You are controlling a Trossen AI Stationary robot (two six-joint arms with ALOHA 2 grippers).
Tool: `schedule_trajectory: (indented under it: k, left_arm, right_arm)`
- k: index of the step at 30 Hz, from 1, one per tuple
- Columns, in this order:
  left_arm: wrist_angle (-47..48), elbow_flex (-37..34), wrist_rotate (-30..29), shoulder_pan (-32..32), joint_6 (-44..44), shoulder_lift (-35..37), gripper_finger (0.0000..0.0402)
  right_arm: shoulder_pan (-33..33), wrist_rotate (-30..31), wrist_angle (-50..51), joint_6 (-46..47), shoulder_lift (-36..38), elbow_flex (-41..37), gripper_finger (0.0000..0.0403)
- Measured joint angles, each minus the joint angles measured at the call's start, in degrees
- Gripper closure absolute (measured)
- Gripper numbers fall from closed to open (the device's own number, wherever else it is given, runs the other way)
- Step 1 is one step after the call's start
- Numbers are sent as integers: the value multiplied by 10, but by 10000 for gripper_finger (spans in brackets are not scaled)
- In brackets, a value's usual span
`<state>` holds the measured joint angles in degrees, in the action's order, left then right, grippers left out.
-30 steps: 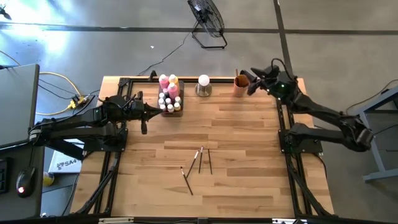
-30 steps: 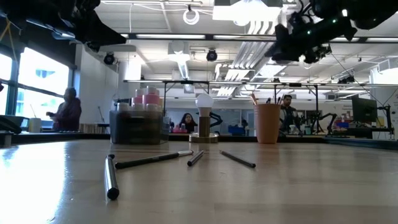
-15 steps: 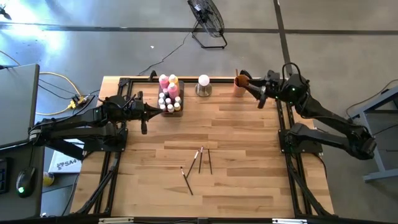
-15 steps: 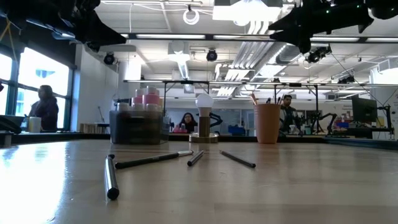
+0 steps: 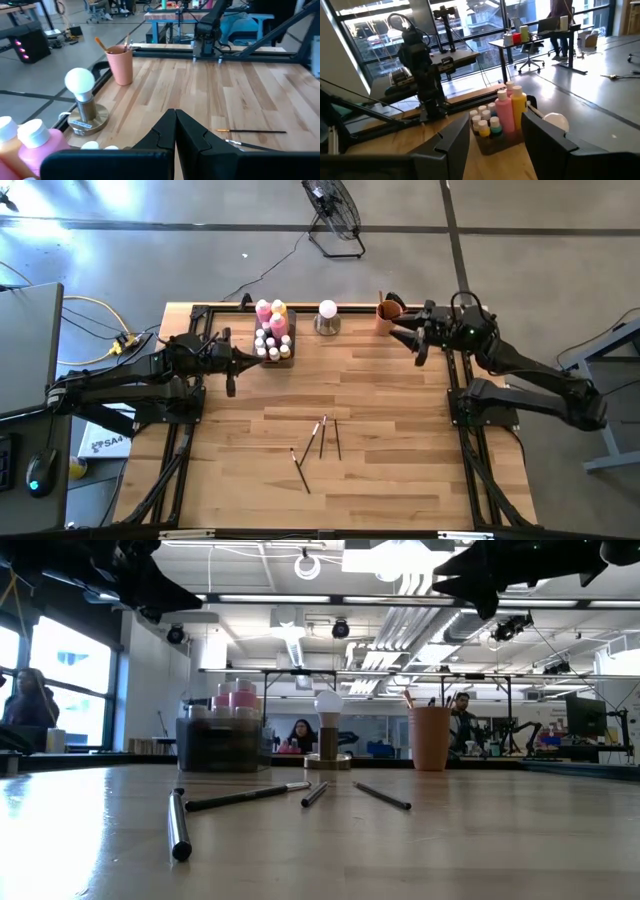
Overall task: Pick & Place Paint Supplies
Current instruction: Put the silver paintbrush into the orange cup
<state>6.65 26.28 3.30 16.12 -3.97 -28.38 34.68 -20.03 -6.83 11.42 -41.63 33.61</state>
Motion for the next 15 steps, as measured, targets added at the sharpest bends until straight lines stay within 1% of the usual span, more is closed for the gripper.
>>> schedule_trajectory:
  k: [8,15]
  left_arm:
    - [4,0,7,0,0,0,398]
    - [10,0,8,0,0,0,398]
  right_arm:
    - [-46,54,-2,-30,1,0,232]
    - [-77,65,15,-38,1,0,232]
